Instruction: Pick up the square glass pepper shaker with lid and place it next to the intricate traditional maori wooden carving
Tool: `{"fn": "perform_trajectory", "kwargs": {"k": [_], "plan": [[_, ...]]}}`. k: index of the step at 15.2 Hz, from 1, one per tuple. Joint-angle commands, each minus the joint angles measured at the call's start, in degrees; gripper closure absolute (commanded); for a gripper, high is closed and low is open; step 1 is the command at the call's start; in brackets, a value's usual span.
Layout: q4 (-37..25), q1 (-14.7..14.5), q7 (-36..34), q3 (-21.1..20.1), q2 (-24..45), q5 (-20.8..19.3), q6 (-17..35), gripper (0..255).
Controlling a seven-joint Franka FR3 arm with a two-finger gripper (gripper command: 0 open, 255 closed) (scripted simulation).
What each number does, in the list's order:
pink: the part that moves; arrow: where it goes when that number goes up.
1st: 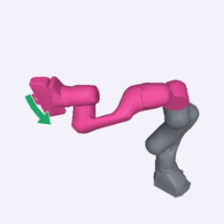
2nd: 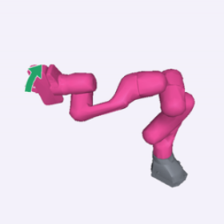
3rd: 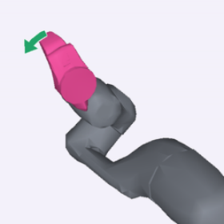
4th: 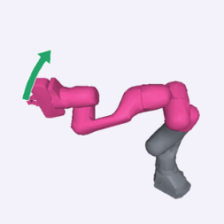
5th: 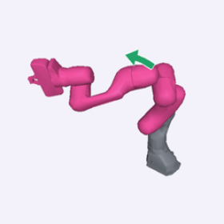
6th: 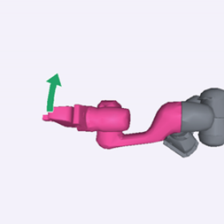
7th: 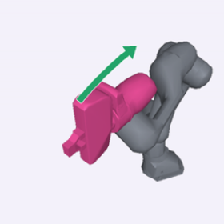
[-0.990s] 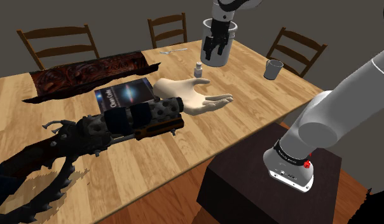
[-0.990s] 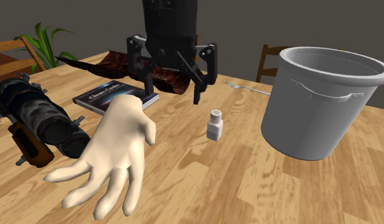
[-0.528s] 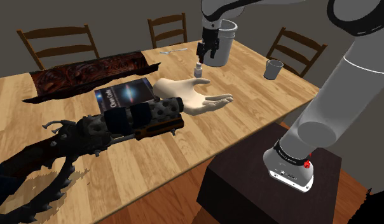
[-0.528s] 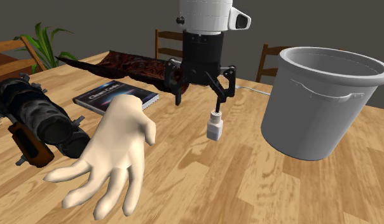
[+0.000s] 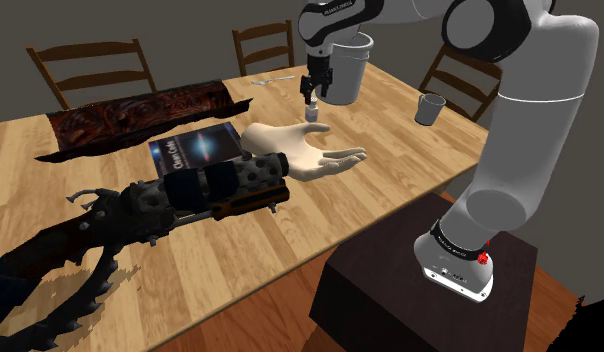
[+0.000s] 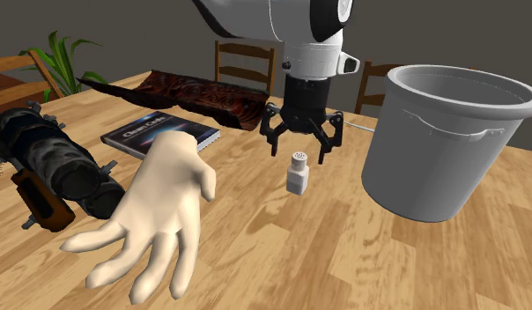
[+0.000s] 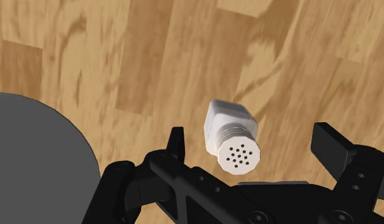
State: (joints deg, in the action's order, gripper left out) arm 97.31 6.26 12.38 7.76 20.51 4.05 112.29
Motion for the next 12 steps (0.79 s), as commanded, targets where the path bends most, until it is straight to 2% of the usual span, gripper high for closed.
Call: {"fn": "perform_trajectory", "kwargs": {"k": [1, 6, 12], "plan": [[0.2, 0.2, 0.4, 0.0, 0.9, 0.1, 1.0, 0], [2.9, 0.2, 0.6, -0.1, 2.1, 0.4, 4.9, 0], [2.9, 0.2, 0.6, -0.1, 2.1, 0.4, 4.9, 0]]}}
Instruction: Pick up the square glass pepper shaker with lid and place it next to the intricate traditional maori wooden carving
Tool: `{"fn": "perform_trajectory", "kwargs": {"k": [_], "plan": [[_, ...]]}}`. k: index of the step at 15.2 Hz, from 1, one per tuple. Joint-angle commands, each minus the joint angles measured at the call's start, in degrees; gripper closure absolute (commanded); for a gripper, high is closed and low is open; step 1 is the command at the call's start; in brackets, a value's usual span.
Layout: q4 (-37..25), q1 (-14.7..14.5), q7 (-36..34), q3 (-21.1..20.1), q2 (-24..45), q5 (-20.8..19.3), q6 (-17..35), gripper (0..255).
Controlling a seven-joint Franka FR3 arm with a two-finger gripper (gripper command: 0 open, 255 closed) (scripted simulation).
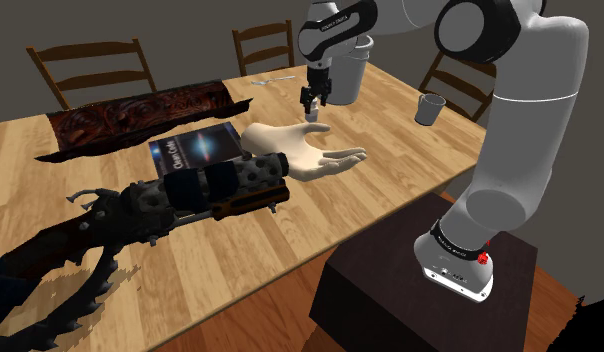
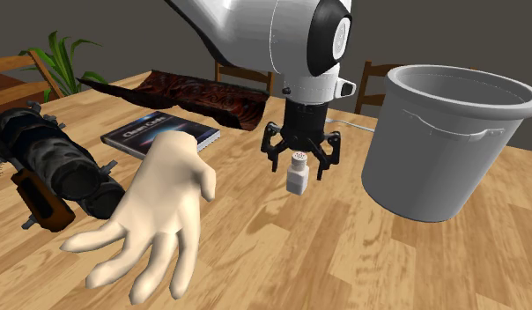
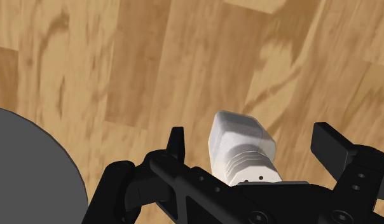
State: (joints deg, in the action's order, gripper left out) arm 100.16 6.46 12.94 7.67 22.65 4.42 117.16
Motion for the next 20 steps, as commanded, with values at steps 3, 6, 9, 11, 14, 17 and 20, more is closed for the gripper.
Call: {"fn": "perform_trajectory", "kwargs": {"k": [3, 6, 9, 11, 14, 17, 20], "plan": [[0.0, 0.0, 0.0, 0.0, 0.0, 0.0, 0.0, 255], [0.0, 0.0, 0.0, 0.0, 0.0, 0.0, 0.0, 255], [0.0, 0.0, 0.0, 0.0, 0.0, 0.0, 0.0, 255], [0.0, 0.0, 0.0, 0.0, 0.0, 0.0, 0.0, 255], [-0.6, 0.0, -0.1, 0.1, -0.7, -0.1, -1.3, 255], [-1.7, -0.1, -0.2, 0.1, -1.6, -0.3, -3.2, 255], [-2.8, -0.1, -0.4, 0.2, -2.4, -0.5, -5.2, 255]]}}
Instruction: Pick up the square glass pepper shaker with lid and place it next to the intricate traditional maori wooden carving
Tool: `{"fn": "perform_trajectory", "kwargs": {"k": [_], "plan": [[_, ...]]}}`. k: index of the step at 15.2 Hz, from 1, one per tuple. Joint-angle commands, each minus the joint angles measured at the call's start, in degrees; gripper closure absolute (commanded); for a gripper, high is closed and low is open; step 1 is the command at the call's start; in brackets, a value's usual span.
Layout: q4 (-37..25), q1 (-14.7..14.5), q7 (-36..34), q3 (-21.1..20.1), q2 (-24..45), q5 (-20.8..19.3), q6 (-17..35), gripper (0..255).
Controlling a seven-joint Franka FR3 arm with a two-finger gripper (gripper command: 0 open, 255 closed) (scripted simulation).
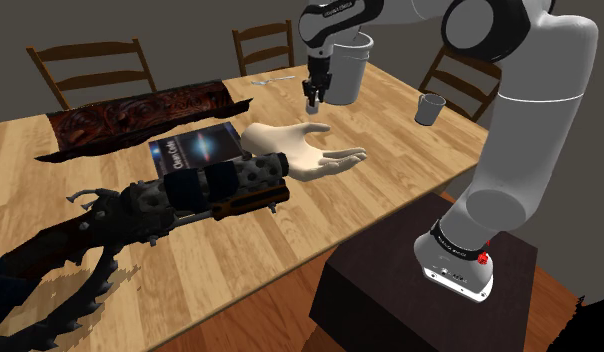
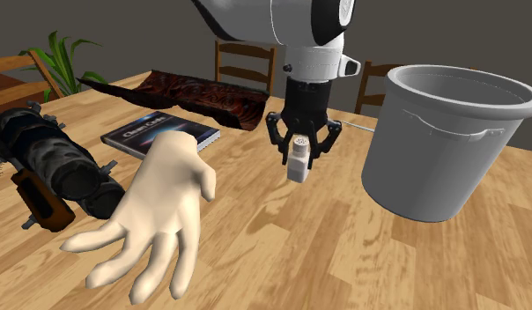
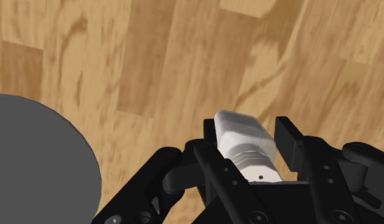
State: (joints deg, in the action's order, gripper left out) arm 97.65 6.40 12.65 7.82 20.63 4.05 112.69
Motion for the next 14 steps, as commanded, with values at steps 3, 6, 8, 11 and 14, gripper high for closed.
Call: {"fn": "perform_trajectory", "kwargs": {"k": [3, 6, 8, 11, 14], "plan": [[-1.6, 0.0, -0.2, 0.1, -1.1, -0.2, -2.8, 255], [-3.1, 0.0, -0.3, 0.1, -1.8, -0.3, -4.8, 255], [-4.1, 0.0, -0.4, 0.2, -2.1, -0.4, -6.2, 255], [-5.8, 0.0, -0.4, 0.2, -2.6, -0.5, -8.3, 255], [-7.6, 0.0, -0.5, 0.2, -2.9, -0.6, -10.5, 255]]}}
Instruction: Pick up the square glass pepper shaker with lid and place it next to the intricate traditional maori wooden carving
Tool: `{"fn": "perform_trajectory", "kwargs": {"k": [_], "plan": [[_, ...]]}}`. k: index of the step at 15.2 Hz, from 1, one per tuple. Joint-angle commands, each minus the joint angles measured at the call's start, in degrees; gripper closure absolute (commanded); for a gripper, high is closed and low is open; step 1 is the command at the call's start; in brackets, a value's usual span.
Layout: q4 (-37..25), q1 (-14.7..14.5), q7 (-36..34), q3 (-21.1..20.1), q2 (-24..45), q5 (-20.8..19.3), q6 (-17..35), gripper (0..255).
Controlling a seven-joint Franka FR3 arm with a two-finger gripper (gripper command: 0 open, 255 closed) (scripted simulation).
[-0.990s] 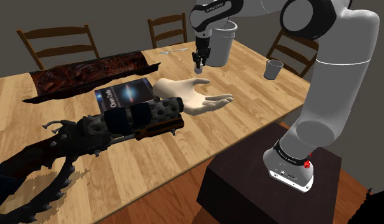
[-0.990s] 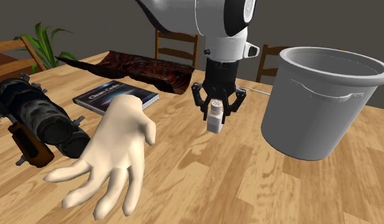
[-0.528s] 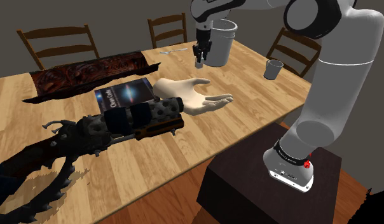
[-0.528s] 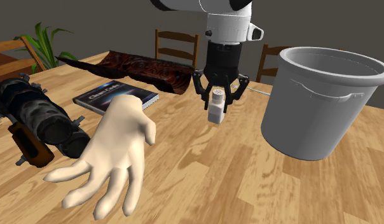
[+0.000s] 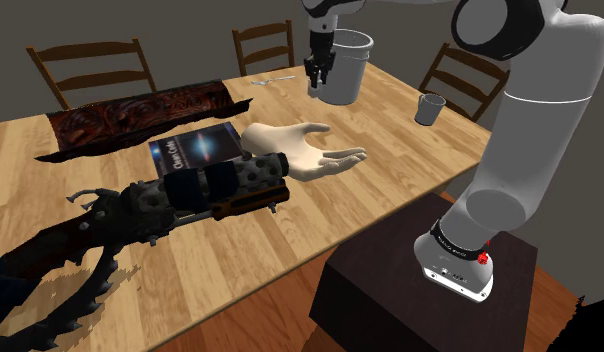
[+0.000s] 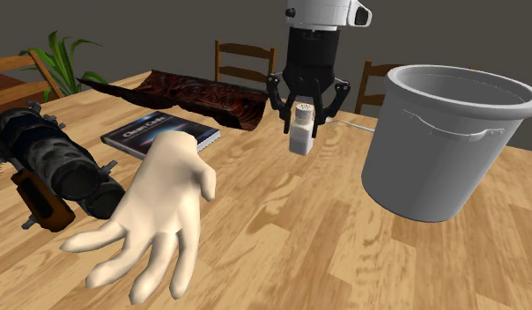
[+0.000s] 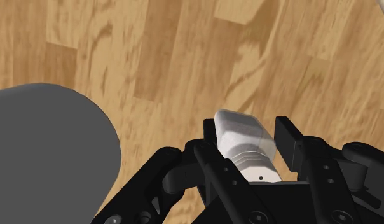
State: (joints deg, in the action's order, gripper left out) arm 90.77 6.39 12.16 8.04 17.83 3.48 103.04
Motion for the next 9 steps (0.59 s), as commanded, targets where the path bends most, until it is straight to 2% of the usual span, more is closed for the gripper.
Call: {"fn": "perform_trajectory", "kwargs": {"k": [1, 9], "plan": [[-1.3, 0.0, -0.1, 0.0, -0.2, 0.0, -1.6, 255], [-7.1, 0.1, -0.2, 0.1, -0.5, -0.1, -7.6, 255]]}}
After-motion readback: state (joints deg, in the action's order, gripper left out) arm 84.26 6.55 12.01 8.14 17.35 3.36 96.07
